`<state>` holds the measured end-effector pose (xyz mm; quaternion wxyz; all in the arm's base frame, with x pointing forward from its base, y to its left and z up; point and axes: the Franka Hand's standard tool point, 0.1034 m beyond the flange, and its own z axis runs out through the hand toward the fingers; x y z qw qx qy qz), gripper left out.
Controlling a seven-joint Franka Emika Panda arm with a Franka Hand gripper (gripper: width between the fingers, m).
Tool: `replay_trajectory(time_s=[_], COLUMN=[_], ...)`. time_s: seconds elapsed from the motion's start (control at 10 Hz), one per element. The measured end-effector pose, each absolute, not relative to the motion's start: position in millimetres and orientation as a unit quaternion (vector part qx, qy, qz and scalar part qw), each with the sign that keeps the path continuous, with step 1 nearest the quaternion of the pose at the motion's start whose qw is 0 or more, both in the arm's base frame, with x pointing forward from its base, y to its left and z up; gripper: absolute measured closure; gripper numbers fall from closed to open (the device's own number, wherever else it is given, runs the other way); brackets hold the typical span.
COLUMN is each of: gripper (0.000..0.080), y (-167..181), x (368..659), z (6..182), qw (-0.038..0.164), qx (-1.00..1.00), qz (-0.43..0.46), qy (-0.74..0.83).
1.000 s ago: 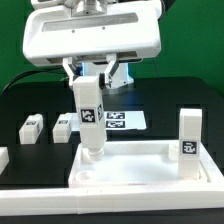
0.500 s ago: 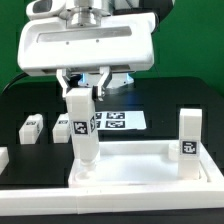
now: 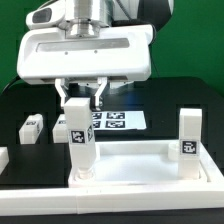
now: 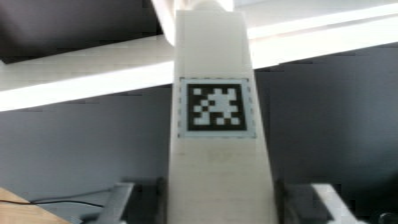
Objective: Assemble desk
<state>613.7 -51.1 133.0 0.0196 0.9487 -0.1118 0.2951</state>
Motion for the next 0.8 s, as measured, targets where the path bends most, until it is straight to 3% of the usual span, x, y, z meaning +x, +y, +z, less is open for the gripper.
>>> replay_trajectory(time_s=[0.8], gripper=[0.0512], y=[-49.1], x=[613.5], z=[124.3], qw=[0.025], qx=[0.944], qz=[0.309], qy=[-0.113])
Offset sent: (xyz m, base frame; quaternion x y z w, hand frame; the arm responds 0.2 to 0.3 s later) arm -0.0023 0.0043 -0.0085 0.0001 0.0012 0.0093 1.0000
